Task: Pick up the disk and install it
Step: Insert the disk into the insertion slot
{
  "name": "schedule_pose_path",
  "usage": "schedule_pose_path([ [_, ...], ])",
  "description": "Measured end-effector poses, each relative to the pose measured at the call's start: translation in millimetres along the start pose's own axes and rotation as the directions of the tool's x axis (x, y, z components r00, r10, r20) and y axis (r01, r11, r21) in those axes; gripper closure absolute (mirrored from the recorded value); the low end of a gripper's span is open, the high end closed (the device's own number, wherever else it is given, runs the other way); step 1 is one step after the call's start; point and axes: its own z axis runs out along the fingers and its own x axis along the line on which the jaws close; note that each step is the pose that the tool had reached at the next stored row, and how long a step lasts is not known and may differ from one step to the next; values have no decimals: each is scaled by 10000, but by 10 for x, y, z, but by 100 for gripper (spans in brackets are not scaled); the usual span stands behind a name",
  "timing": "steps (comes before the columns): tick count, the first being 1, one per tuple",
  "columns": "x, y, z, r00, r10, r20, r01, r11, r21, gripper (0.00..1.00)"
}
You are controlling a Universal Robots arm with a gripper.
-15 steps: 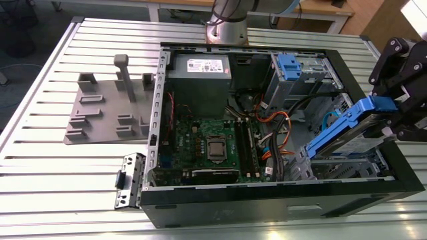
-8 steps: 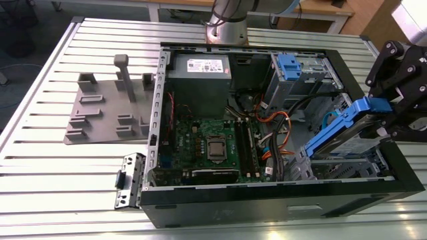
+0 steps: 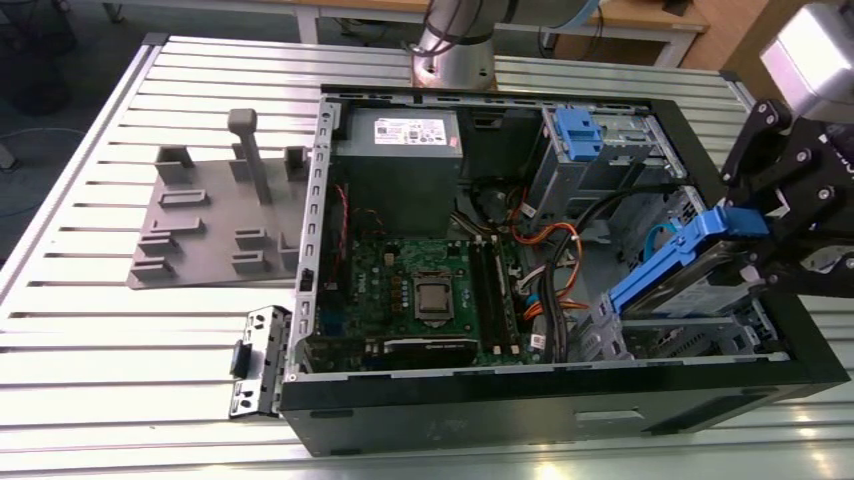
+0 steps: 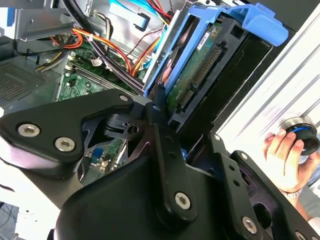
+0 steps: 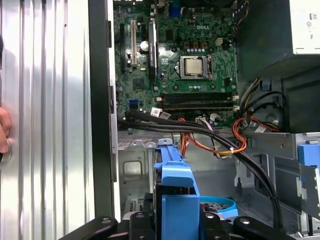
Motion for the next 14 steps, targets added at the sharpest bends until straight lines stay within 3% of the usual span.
schedule_pose_path([
  [5,8,-4,84,10000,0,1,0,10000,0,64],
  [13,9,-4,85,10000,2,-21,-2,10000,0,63],
  [14,9,-4,85,10000,2,-22,-2,10000,0,57],
])
